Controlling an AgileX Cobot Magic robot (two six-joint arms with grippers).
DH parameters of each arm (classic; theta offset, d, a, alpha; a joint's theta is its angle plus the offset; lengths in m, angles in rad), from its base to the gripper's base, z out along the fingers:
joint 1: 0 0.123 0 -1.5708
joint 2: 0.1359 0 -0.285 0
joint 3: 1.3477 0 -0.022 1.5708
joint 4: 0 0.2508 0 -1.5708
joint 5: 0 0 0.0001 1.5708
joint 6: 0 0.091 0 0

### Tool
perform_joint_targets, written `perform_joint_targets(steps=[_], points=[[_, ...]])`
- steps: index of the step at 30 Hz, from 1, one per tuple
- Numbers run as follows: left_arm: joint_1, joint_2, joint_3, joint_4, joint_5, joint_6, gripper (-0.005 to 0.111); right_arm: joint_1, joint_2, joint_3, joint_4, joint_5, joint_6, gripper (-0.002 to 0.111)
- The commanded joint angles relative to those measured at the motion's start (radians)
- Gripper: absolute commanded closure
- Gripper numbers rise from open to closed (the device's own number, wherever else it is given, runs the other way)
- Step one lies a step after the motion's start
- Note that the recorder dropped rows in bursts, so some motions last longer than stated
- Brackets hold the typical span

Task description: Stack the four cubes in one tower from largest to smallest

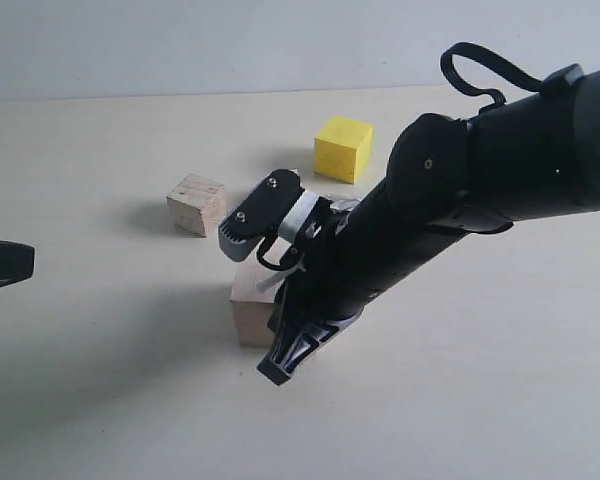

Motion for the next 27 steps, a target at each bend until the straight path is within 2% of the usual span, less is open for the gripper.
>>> perform_joint_targets(steps=[1,15,23,27], points=[[-0.006,0.002,-0.008,-0.015,0.01,0.0,0.107,0.002,0.004,-0.007,-0.005,-0.118,0.039,0.108],[-0.006,0.002,-0.008,-0.015,0.014,0.0,0.107,-0.003,0.004,-0.007,-0.013,-0.214,0.056,0.108],[-0.006,0.002,-0.008,-0.011,0.014,0.0,0.107,-0.084,0.004,-0.007,-0.013,-0.207,0.101,0.108],[-0.006,0.002,-0.008,-0.011,0.014,0.0,0.107,-0.1,0.004,-0.007,-0.013,-0.147,0.098,0.108]])
